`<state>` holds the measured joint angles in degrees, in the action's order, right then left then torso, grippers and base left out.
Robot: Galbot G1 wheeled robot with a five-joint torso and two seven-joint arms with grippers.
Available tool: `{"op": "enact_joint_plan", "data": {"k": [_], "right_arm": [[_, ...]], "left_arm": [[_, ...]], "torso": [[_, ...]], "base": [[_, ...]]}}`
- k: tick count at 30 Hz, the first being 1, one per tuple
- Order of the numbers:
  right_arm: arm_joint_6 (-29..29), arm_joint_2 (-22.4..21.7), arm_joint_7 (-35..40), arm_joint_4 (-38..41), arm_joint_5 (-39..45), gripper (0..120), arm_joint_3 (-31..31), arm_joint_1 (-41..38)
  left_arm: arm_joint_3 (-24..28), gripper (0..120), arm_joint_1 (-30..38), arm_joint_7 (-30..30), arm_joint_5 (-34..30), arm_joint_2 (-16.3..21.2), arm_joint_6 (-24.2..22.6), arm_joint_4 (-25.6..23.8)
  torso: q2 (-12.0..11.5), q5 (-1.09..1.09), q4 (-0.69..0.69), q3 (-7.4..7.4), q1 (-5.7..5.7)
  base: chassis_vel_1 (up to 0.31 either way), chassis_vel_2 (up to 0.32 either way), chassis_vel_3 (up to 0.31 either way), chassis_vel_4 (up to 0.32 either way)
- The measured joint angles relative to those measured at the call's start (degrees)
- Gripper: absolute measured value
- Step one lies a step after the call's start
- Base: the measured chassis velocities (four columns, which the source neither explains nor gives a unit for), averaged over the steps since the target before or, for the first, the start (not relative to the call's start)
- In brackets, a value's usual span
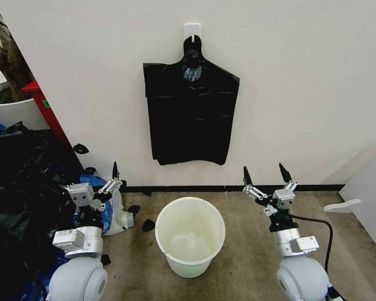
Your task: Place the garbage bag over the trash bin.
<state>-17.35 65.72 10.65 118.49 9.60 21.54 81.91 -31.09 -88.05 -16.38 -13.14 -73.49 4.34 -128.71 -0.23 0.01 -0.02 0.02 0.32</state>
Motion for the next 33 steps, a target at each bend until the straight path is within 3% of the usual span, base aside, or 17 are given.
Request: {"op": "enact_joint_plan", "data": {"k": [6,22,29,33], "right_arm": [[0.43,-0.78,-0.02,-1.04,1.52,100,-1.02,-1.73],[0.38,2.54,4.3,2.75,-1.82,100,-0.6,3.96],[0.38,3.67,2.77,2.81,8.58,100,-3.47,0.45],[1.46,2.81,-0.2,2.37,24.55,100,-8.18,-8.27]], "left_arm": [[-0.56,100,-0.27,-0.45,0.0,0.21,0.19,0.28],[0.16,100,-0.01,-0.49,0.56,0.13,1.29,1.74],[-0.3,100,-0.3,-0.81,0.72,0.4,2.01,1.93],[-0.56,100,-0.51,-0.97,0.76,0.55,2.22,2.02]], "torso": [[0.0,0.0,0.01,0.0,0.0],[0.0,-0.01,0.0,0.0,0.0],[0.0,0.0,0.0,0.0,0.0],[0.0,-0.01,0.0,0.0,0.0]], "base": [[0.0,0.0,0.0,0.0],[0.0,0.0,0.0,0.0],[0.0,0.0,0.0,0.0],[0.0,0.0,0.0,0.0]]}}
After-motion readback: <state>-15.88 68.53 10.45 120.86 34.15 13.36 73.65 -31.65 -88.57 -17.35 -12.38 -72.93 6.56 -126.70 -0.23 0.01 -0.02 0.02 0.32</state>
